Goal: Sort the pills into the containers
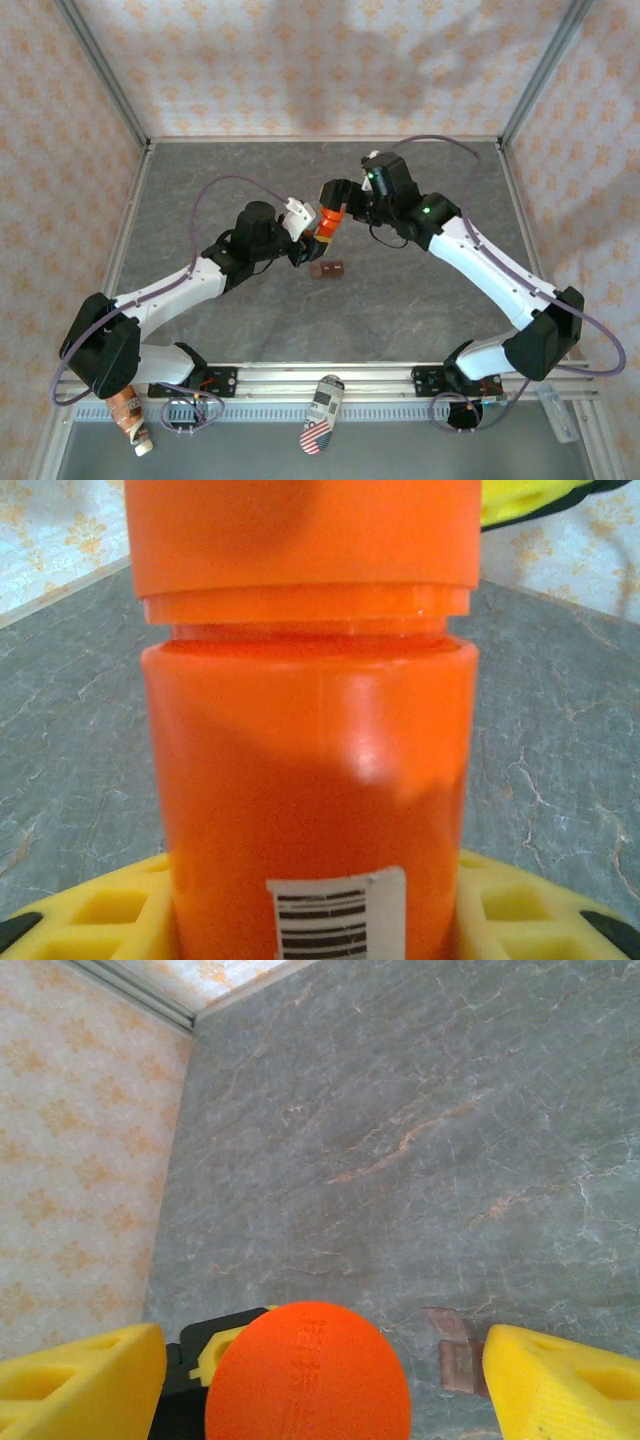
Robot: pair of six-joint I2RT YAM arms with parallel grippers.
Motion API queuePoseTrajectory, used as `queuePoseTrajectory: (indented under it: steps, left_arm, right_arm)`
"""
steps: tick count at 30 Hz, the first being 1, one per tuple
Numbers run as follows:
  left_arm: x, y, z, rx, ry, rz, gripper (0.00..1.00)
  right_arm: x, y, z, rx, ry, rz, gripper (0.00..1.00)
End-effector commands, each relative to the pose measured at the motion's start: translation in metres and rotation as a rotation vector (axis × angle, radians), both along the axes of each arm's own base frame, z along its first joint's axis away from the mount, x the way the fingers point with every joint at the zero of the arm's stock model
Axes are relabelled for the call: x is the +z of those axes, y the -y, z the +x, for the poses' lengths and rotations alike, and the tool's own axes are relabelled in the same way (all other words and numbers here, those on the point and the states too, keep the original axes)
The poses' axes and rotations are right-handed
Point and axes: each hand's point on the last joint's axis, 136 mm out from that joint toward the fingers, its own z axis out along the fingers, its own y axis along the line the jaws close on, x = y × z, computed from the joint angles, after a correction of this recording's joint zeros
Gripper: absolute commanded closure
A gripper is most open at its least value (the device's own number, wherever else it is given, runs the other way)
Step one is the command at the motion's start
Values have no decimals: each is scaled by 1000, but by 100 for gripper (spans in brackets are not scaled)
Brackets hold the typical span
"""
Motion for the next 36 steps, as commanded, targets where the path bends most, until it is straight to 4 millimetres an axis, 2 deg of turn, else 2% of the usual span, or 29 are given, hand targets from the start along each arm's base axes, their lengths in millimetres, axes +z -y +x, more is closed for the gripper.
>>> queuePoseTrajectory:
  steps: [1, 13, 22, 24, 29, 32, 36]
  left_arm:
    - [21, 6, 4, -9, 59, -18, 100]
    - [20, 7, 5, -11, 56, -20, 100]
    - [22, 8, 5, -13, 59, -24, 100]
    - [22, 8, 5, -13, 58, -25, 100]
    - [25, 8, 4, -13, 59, -33, 100]
    - [28, 10, 0, -30, 53, -45, 100]
    - [34, 14, -15, -103, 34, -64, 100]
  right_arm:
    - [5, -1, 4, -21, 10, -13, 18]
    - [-2, -10, 2, 15, -11, 11, 30]
    - [-8, -15, -1, 38, -26, 27, 32]
    - [-9, -16, -1, 43, -27, 26, 36]
    - [-8, -15, -4, 68, -5, 9, 53]
    - [-5, -16, -6, 135, 40, -19, 59]
    - [-1, -16, -16, 361, 124, -55, 59]
